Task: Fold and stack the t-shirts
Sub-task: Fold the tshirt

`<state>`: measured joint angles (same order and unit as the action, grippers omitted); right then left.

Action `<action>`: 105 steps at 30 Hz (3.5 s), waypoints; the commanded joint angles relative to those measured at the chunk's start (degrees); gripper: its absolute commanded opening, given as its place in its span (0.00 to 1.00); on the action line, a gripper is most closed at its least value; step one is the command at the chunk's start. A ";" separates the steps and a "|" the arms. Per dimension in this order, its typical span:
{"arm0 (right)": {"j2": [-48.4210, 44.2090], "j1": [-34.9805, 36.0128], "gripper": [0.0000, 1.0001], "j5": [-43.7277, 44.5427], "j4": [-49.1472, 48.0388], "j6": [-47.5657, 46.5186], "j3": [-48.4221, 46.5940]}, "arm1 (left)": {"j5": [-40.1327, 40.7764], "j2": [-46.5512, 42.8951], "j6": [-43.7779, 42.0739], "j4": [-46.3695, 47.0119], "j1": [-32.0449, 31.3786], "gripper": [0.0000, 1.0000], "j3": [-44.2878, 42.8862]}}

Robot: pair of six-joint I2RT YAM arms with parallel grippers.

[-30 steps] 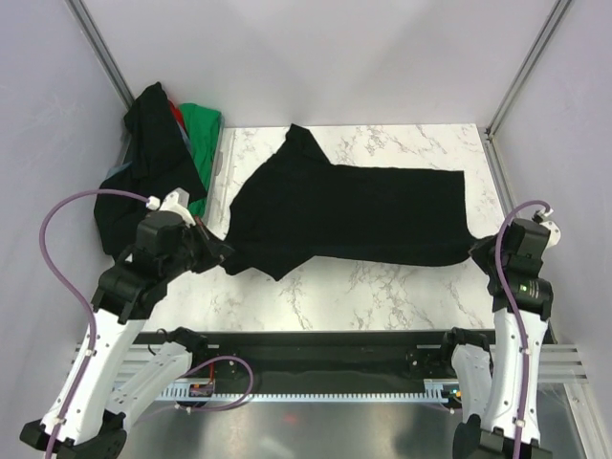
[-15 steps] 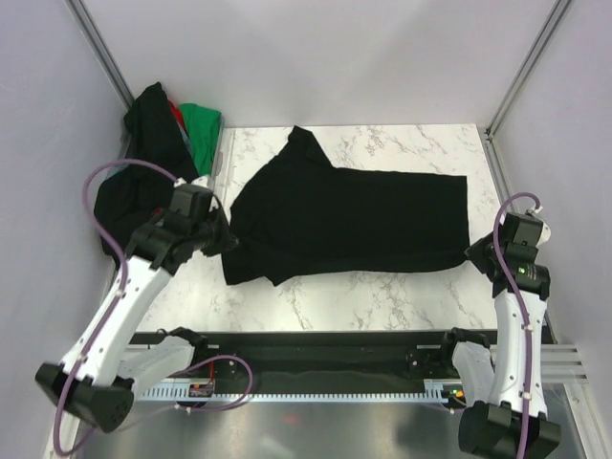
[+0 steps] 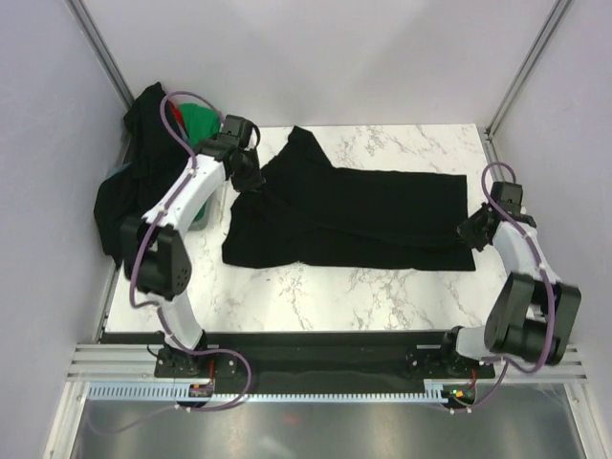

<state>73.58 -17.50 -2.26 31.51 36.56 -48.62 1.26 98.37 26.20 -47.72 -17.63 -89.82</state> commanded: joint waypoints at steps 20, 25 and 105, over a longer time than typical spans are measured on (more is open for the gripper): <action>-6.88 -0.78 0.94 -0.73 -4.78 -3.95 11.09 | -1.96 -22.67 4.47 7.43 2.95 0.80 27.39; -4.42 -1.22 0.89 -0.20 -7.68 -4.21 12.85 | -2.84 -30.69 9.48 16.42 3.56 0.90 43.31; -22.78 33.31 0.98 9.99 -33.50 0.80 24.79 | -6.87 51.29 0.17 21.52 4.09 0.99 -54.39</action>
<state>52.64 14.13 2.94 8.23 36.86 -26.15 -2.04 144.92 28.99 -27.14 -12.78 -136.31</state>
